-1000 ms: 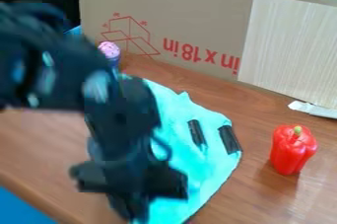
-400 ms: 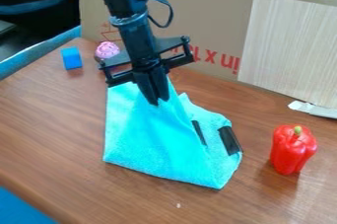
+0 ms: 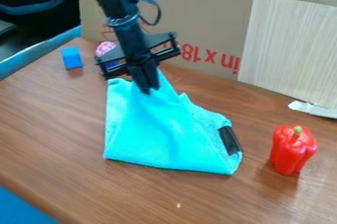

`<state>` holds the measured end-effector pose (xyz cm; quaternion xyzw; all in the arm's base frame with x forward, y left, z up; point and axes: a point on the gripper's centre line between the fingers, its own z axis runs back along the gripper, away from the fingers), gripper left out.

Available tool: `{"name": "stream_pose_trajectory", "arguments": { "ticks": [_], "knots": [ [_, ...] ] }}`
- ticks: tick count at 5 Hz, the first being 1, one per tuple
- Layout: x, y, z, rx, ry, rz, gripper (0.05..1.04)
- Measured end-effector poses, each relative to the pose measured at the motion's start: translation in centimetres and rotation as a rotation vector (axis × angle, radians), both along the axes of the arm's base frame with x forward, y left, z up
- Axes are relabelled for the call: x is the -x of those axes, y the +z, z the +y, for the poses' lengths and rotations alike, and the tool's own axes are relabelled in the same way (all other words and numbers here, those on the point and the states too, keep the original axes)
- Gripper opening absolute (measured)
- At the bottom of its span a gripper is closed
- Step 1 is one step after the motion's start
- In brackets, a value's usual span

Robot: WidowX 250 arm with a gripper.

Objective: Fold the cloth from the bottom to the top

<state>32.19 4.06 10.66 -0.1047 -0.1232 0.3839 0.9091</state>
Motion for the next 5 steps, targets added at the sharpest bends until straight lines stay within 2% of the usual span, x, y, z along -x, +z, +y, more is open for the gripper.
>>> {"name": "stream_pose_trajectory", "arguments": {
  "ticks": [1, 2, 3, 4, 5],
  "knots": [
    [0.4, -0.6, 1.7, -0.018, 0.047, -0.004, 0.062],
    [0.4, -0.1, 3.2, 0.006, 0.118, -0.014, 0.06],
    [-1.4, 0.7, 5.6, 0.043, 0.205, -0.018, 0.059],
    [-2.9, -0.1, 7.2, 0.05, 0.264, 0.024, 0.059],
    [-3.7, -0.4, 8.4, 0.055, 0.312, 0.046, 0.059]
  ]
}}
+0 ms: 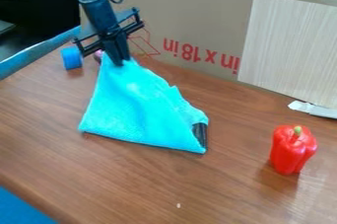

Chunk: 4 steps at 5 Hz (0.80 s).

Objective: Fold the cloth from the bottom to the top

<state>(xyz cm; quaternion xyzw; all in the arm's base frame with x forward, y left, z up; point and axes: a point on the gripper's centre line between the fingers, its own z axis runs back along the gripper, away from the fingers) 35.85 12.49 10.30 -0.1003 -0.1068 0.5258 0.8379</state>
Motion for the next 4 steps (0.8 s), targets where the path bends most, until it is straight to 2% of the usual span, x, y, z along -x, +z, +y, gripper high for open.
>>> {"name": "stream_pose_trajectory", "arguments": {
  "ticks": [1, 2, 4],
  "knots": [
    [-0.7, 0.0, 0.6, 0.022, -0.003, 0.019, 0.059],
    [-1.7, 0.0, 1.0, 0.022, -0.025, 0.023, 0.059],
    [-3.7, -2.3, 1.4, 0.019, -0.012, 0.063, 0.059]
  ]
}}
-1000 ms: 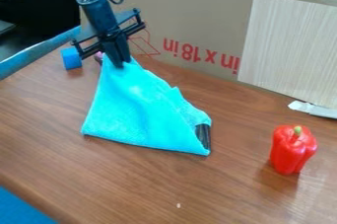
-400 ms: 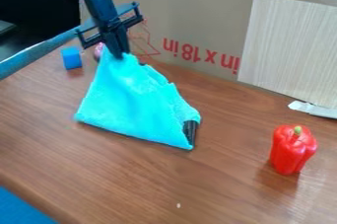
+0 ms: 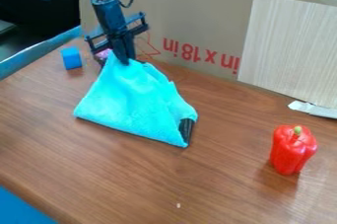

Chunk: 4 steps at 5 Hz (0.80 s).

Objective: Fold the cloth from the bottom to the top

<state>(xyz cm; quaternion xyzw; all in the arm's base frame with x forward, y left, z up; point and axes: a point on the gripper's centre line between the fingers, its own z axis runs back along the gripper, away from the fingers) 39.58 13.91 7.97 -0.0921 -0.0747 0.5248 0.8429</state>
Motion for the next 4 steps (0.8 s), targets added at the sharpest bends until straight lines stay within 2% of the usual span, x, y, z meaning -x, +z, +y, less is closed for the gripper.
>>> {"name": "stream_pose_trajectory", "arguments": {
  "ticks": [1, 2, 3, 4],
  "knots": [
    [-1.0, -1.2, -0.3, -0.009, -0.018, 0.017, 0.075],
    [-1.5, -2.0, -0.4, -0.007, -0.023, 0.03, 0.237],
    [-1.7, -2.0, -0.7, 0.011, -0.021, 0.021, 0.499],
    [-2.1, -1.9, -1.2, 0.015, -0.031, 0.002, 0.808]
  ]
}}
